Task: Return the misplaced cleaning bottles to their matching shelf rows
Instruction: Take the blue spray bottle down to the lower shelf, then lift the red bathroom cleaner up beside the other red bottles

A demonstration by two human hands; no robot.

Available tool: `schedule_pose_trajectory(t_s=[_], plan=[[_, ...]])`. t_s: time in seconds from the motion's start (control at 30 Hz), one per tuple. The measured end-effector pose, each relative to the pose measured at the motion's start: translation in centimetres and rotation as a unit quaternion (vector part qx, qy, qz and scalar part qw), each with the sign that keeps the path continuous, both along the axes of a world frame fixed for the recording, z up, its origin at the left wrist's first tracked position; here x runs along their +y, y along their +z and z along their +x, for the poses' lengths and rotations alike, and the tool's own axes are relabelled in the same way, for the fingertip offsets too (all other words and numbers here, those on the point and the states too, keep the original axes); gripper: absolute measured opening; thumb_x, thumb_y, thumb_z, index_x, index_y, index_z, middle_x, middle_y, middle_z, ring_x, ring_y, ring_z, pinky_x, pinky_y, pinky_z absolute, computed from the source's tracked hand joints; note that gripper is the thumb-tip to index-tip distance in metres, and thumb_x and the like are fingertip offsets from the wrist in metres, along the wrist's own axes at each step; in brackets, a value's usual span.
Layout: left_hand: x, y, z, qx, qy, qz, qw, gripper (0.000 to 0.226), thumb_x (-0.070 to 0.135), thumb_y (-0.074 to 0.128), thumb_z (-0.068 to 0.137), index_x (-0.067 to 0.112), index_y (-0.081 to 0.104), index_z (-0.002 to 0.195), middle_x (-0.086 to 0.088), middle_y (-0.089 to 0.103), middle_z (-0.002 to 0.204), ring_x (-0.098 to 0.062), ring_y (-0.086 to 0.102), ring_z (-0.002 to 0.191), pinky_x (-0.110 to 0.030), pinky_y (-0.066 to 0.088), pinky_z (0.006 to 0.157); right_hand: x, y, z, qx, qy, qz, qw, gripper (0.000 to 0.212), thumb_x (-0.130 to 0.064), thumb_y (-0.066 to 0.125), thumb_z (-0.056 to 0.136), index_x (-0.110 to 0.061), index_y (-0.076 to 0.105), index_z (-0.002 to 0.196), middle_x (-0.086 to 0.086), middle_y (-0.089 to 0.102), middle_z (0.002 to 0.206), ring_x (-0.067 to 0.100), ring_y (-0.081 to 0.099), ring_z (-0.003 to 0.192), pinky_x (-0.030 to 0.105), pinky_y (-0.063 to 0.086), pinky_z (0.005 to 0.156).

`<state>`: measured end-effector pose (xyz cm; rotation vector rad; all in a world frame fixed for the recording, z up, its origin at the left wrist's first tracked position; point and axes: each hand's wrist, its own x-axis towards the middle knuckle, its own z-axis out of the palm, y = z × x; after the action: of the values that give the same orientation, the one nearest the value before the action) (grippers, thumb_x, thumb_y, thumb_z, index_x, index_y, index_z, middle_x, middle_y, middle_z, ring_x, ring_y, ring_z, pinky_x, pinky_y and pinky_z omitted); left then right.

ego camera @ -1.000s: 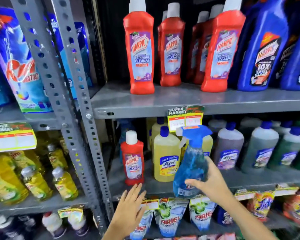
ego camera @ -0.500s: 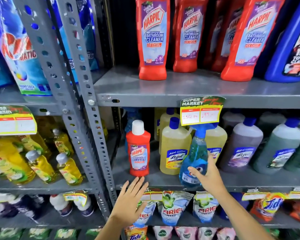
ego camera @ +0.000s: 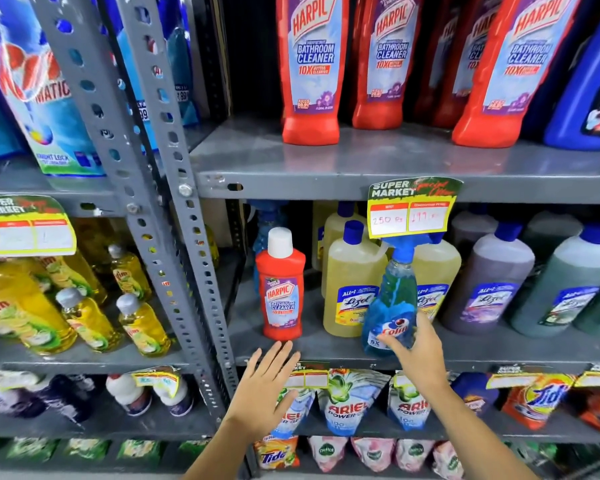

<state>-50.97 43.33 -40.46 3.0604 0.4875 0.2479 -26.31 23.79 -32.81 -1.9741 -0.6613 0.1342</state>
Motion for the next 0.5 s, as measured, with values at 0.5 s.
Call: schedule_pose_trajectory(t_s=[0.5], plan=[[0.1,0.3,-0.2,-0.006,-0.007,0.0,1.0,0.061,0.05,0.031,0.104,0.02,0.019,0.156,-0.003,0.014,0.163,-0.022,0.01,0.149,-0.044,0.005,0.116,4.8,5.8,-9.4,-0.09,0.032,0.105,0.99,0.025,-0.024,0.066,0.091,-0.019,0.06,0.114,-0.006,0.064,0.092,0.01,0.061,0.079,0.027,0.052,0.07]])
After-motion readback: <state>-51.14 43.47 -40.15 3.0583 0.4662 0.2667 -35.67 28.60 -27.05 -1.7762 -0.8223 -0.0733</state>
